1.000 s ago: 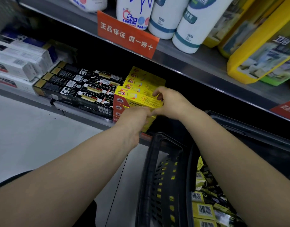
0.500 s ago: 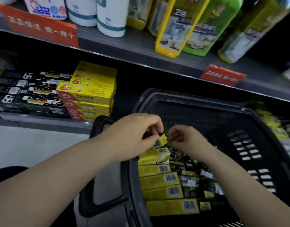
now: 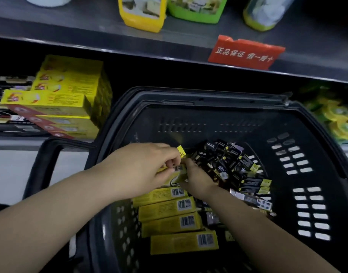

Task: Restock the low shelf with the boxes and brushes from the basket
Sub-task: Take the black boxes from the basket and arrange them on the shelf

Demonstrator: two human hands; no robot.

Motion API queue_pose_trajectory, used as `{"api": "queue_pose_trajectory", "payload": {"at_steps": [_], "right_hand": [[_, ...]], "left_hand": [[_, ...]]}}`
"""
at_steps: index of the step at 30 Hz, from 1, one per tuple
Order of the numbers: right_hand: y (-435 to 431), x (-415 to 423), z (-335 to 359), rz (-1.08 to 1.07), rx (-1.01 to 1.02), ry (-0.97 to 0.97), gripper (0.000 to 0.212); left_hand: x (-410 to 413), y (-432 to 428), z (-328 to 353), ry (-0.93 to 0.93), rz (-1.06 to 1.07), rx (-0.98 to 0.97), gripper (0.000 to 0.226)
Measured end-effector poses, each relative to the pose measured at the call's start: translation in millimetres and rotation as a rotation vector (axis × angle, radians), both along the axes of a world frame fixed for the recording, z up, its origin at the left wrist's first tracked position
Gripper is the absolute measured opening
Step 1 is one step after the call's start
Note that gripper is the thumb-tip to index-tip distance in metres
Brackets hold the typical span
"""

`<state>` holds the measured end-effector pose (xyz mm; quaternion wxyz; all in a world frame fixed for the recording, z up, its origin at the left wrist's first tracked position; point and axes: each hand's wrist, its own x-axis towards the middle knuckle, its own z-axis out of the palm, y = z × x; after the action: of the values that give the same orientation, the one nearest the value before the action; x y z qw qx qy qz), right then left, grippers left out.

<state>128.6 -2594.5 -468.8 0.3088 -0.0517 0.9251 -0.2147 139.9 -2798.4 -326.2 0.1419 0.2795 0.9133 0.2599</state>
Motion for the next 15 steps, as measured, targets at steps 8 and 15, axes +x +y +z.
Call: {"api": "queue_pose_trajectory", "payload": {"at_steps": [8,15], "right_hand": [[2,-1,20,-0.032,-0.088,-0.015,0.044],[14,-7,75,-0.187,-0.332,0.009,0.038]], "left_hand": [[9,3,-3,0.056,0.042,-0.223,0.031],[11,-5,0,0.068,0.273,-0.016,0.039]]}}
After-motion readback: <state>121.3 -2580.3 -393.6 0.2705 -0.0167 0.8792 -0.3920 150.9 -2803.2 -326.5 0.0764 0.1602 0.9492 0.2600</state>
